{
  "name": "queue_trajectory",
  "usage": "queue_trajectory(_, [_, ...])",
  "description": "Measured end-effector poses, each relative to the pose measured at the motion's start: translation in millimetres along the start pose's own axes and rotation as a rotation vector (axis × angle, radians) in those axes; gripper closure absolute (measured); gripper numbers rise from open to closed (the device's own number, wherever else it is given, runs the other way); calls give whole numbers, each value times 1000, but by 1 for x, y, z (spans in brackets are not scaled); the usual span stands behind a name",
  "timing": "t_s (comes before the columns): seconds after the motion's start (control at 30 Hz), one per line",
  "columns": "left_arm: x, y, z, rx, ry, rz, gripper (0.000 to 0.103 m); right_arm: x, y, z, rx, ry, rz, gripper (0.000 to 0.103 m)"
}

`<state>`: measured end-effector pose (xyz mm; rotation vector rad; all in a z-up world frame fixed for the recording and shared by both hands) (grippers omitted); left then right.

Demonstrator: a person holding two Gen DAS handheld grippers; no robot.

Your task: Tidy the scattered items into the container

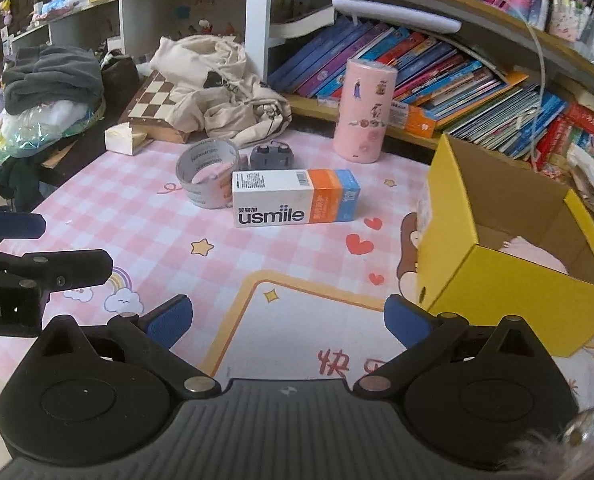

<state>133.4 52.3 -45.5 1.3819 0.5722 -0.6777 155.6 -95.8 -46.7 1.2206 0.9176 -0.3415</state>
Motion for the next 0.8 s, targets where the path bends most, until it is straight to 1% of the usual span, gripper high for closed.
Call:
queue_trajectory(0.23, [25, 15, -5, 1, 1, -10, 10, 33, 16, 11, -23, 6, -20, 0])
queue_trajectory(0.5, [56, 37, -15, 12, 33, -25, 10, 68, 39, 21, -15, 15, -36, 0])
queue_trajectory(0.8, [88, 61, -27, 9, 63, -14, 12, 101, 64, 24, -18, 29, -38, 0])
Point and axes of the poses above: each gripper's, at about its wrist camera, not at the fingertips, and x roughly the way its jaws point, z to its right, y to its top, the point moved 5 cm from there along x, roughly the way its jaws point, and after that the axes turned 6 degrees about -z, right-handed, at the moved point
